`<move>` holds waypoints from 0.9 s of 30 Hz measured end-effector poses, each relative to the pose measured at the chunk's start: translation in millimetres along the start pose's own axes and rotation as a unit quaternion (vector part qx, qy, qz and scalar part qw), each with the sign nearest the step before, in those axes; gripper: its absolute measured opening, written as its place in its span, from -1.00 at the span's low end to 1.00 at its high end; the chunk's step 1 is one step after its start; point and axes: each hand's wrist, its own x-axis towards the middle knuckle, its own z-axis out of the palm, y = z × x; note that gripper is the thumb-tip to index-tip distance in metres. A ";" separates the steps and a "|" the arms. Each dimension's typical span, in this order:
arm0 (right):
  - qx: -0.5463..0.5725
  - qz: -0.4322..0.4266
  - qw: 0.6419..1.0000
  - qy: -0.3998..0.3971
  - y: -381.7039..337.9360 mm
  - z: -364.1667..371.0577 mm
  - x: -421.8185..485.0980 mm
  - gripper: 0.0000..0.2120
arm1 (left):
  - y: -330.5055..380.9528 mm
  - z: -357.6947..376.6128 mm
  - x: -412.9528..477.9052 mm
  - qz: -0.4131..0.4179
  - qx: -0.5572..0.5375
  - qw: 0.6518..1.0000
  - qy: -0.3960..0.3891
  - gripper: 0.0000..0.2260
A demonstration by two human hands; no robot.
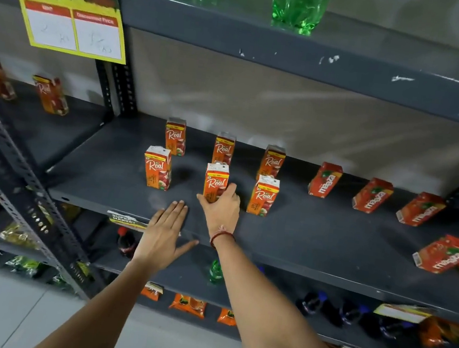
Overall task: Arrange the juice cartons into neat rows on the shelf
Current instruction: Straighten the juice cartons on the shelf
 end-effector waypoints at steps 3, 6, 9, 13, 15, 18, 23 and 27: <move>-0.001 0.011 1.000 0.004 -1.0 4.6 4.1 -0.28 | 0.3 0.1 0.0 -0.005 0.001 1.000 0.001 -0.25; -0.002 0.011 1.000 -0.005 -1.7 3.8 4.8 -0.27 | 1.2 -1.9 -0.4 -0.007 0.002 1.000 -0.004 -0.24; 0.024 0.010 0.999 -0.035 2.5 -4.4 2.3 -0.32 | 1.8 -3.0 -0.9 -0.007 0.001 1.000 -0.008 -0.21; 0.080 -0.037 0.995 -0.056 24.6 -31.2 -16.7 -0.52 | 9.0 -3.4 -4.3 -0.009 -0.006 1.000 0.003 -0.22; 0.088 -0.059 0.993 -0.043 44.6 -50.6 -30.7 -0.62 | 21.2 -3.5 -7.0 0.000 -0.017 1.000 0.016 -0.26; 0.089 -0.073 0.993 0.012 85.5 -91.4 -43.9 -0.75 | 62.7 -2.3 -4.7 0.035 -0.047 0.997 0.041 -0.33; 0.052 -0.041 0.990 0.122 166.2 -183.7 -37.2 -0.82 | 171.5 9.7 25.3 0.119 -0.085 0.989 0.031 -0.37; 0.013 0.016 0.978 0.209 235.8 -258.5 -25.2 -0.87 | 262.0 21.2 51.5 0.180 -0.105 0.978 0.026 -0.39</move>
